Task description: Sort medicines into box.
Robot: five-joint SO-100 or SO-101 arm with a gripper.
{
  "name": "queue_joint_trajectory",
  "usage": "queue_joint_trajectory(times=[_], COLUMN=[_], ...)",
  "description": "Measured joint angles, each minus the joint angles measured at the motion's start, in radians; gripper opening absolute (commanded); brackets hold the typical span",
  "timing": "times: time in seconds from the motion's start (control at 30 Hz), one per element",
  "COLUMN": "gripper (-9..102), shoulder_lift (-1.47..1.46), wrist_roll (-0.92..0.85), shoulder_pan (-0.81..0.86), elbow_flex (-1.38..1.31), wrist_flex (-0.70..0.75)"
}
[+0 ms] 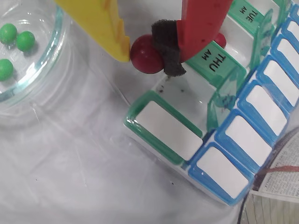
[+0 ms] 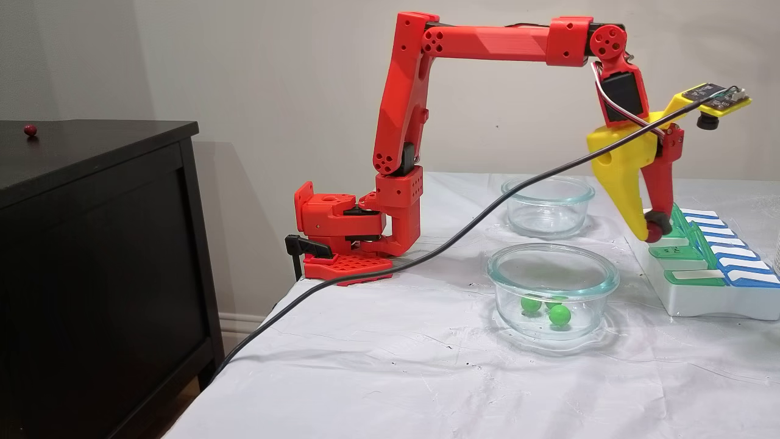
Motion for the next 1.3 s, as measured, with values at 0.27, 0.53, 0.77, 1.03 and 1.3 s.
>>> queue_joint_trajectory(times=[0.27, 0.53, 0.77, 1.03, 1.3], gripper=[0, 0, 29, 30, 0], shoulder_lift=[-0.048, -0.060, -0.077, -0.112, -0.098], wrist_roll=[0.035, 0.038, 0.071, 0.092, 0.101], shoulder_pan=[-0.017, -0.041, -0.064, -0.064, -0.064], elbow_flex=[0.000, 0.003, 0.031, 0.031, 0.031], wrist_flex=[-0.081, -0.109, -0.195, -0.173, -0.078])
